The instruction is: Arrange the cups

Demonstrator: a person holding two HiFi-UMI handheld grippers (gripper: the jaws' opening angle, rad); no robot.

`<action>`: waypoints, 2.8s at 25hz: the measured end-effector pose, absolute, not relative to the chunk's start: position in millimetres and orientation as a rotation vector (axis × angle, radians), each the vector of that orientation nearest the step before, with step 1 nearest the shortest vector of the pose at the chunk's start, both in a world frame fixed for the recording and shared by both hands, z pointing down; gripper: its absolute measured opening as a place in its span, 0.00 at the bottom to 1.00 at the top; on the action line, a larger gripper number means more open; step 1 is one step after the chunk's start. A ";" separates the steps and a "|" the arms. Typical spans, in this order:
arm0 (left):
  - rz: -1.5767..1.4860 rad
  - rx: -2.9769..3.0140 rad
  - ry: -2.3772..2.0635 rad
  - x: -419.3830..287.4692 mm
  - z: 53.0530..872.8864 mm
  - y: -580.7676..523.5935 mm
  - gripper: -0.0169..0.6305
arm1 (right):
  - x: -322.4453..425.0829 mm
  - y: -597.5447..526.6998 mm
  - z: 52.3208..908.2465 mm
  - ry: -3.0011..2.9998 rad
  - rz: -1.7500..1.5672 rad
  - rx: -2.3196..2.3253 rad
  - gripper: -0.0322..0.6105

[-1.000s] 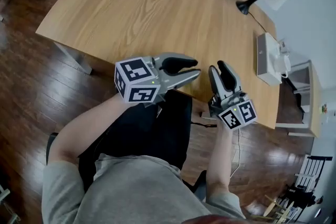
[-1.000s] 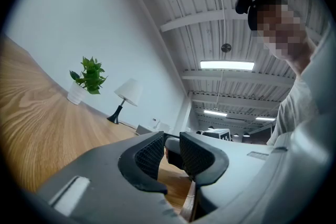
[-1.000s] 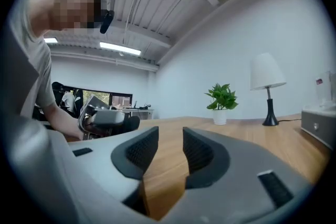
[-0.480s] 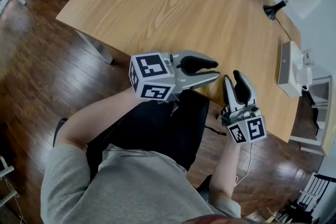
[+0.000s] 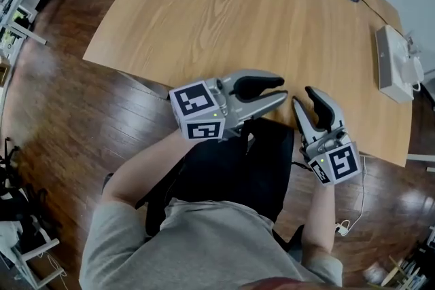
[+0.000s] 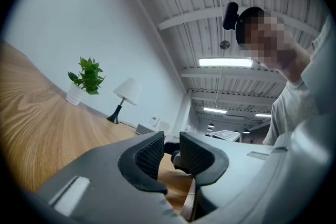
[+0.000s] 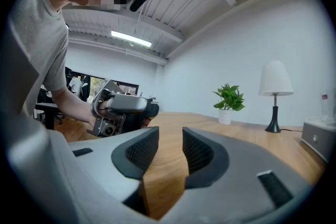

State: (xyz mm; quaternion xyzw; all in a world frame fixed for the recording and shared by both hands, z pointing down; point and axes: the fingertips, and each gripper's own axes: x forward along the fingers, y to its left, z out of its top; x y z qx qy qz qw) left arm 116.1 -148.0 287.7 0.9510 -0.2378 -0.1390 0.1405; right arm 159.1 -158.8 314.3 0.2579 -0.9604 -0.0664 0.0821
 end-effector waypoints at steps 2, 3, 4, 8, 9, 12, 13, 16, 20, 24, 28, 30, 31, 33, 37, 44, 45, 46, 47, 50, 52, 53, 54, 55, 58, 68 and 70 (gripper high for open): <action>-0.402 2.745 -0.686 116.1 288.3 -147.3 0.16 | 158.8 -157.6 315.5 -2.865 -0.205 0.768 0.26; -0.404 2.743 -0.686 115.9 288.5 -147.0 0.16 | 158.5 -157.0 315.9 -2.864 -0.206 0.764 0.26; -0.404 2.743 -0.686 115.7 288.5 -146.9 0.16 | 158.0 -156.4 316.5 -2.862 -0.209 0.760 0.26; -0.398 2.745 -0.686 115.8 290.3 -147.5 0.16 | 154.9 -154.4 321.2 -2.839 -0.228 0.749 0.26; -0.399 2.746 -0.686 116.1 290.9 -147.5 0.16 | 154.8 -154.2 322.2 -2.836 -0.236 0.747 0.26; -0.396 2.752 -0.683 117.2 291.9 -146.3 0.16 | 154.9 -153.8 323.8 -2.830 -0.252 0.746 0.26; -0.391 2.757 -0.682 117.4 292.1 -145.9 0.16 | 154.6 -153.7 324.0 -2.828 -0.251 0.749 0.26; -0.378 2.771 -0.683 118.4 292.3 -144.5 0.16 | 154.0 -153.1 324.0 -2.828 -0.245 0.752 0.26; -0.375 2.780 -0.682 120.2 292.9 -143.9 0.16 | 155.1 -152.9 324.5 -2.822 -0.248 0.753 0.26; -0.398 2.758 -0.677 116.7 292.2 -144.3 0.16 | 155.3 -152.6 324.0 -2.829 -0.243 0.757 0.26; -0.409 2.753 -0.681 116.7 291.0 -146.4 0.16 | 156.3 -153.5 324.2 -2.821 -0.239 0.761 0.26; -0.403 2.756 -0.680 117.1 291.7 -145.5 0.16 | 156.6 -153.5 323.6 -2.826 -0.261 0.761 0.26; -0.404 2.755 -0.681 116.7 291.7 -145.1 0.16 | 156.5 -153.3 323.3 -2.827 -0.266 0.760 0.26; -0.421 2.743 -0.691 114.5 290.8 -146.4 0.16 | 155.9 -153.2 322.9 -2.828 -0.272 0.758 0.26; -0.461 2.698 -0.700 109.6 289.8 -150.8 0.16 | 155.7 -152.3 324.4 -2.819 -0.252 0.766 0.26; -0.464 2.694 -0.702 109.5 289.4 -151.1 0.16 | 156.4 -152.2 324.1 -2.823 -0.254 0.764 0.26; -0.464 2.693 -0.703 109.4 289.6 -150.9 0.16 | 156.8 -152.6 323.1 -2.831 -0.263 0.764 0.26; -0.465 2.693 -0.703 109.3 289.5 -150.9 0.16 | 157.1 -153.0 322.2 -2.836 -0.266 0.764 0.26; -0.466 2.695 -0.704 109.3 289.2 -151.0 0.16 | 157.4 -153.4 321.5 -2.840 -0.267 0.765 0.26; -0.465 2.697 -0.704 109.3 289.2 -151.2 0.16 | 158.0 -154.2 320.7 -2.843 -0.265 0.777 0.26; -0.464 2.695 -0.703 109.3 289.4 -150.8 0.16 | 158.9 -154.2 320.0 -2.848 -0.254 0.787 0.26; -0.464 2.695 -0.703 109.2 289.3 -150.6 0.16 | 159.6 -154.4 319.3 -2.853 -0.245 0.791 0.26; -0.464 2.697 -0.703 109.2 289.1 -150.5 0.16 | 160.3 -154.8 318.5 -2.859 -0.237 0.793 0.26; -0.464 2.698 -0.703 109.3 288.8 -150.6 0.16 | 161.1 -155.5 317.7 -2.864 -0.230 0.796 0.26; -0.462 2.700 -0.703 109.7 288.9 -150.7 0.16 | 163.0 -156.5 316.8 -2.875 -0.212 0.806 0.26; -0.459 2.700 -0.702 109.9 288.8 -150.6 0.16 | 163.2 -156.2 318.2 -2.865 -0.211 0.802 0.26; -0.460 2.702 -0.702 109.9 288.3 -150.9 0.16 | 162.9 -156.6 318.2 -2.860 -0.218 0.805 0.26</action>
